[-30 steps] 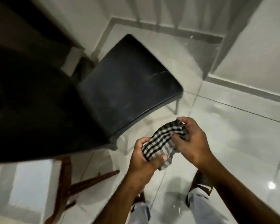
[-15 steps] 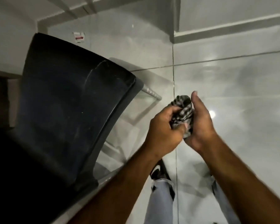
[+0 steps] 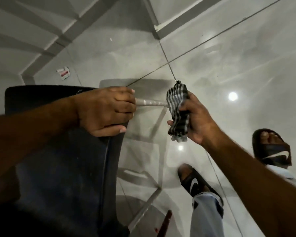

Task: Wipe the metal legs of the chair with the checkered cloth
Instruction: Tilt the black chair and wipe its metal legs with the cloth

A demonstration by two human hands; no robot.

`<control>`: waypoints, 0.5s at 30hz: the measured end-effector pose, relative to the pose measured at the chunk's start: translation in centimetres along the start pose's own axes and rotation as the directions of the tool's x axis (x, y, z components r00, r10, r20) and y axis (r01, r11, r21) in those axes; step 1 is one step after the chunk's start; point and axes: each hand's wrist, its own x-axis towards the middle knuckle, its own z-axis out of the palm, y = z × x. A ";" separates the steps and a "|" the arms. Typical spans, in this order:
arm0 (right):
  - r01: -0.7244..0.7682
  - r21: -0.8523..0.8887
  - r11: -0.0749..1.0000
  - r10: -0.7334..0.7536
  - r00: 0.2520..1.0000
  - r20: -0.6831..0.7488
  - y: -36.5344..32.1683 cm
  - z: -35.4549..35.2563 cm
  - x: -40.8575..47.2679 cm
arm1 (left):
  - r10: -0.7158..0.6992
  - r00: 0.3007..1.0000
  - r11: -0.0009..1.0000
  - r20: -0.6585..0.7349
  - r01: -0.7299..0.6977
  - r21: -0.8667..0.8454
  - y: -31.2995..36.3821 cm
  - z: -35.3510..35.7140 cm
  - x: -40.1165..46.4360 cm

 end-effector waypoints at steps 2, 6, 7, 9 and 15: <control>0.121 -0.152 0.981 -0.135 0.987 -0.085 1.4 1.3 0.8 | 0.002 1.000 0.999 -0.002 -0.002 -0.039 -0.6 0.2 0.7; 0.333 -0.449 0.829 -0.404 0.912 -0.069 4.8 4.2 2.2 | -0.078 0.997 0.980 0.003 0.078 -0.183 -0.5 -0.3 0.9; 0.405 -0.509 0.760 -0.476 0.879 -0.011 5.7 5.4 2.2 | -0.094 0.996 0.974 0.003 0.093 -0.205 -0.4 -0.5 1.0; 0.563 -0.606 0.561 -0.623 0.770 0.139 7.8 7.8 2.5 | -0.129 0.992 0.972 0.001 0.126 -0.200 -0.2 -0.6 1.2; 0.546 -0.690 0.475 -0.744 0.668 0.016 12.9 6.3 8.3 | -0.115 0.992 0.974 -0.056 0.102 -0.200 -0.5 0.5 1.0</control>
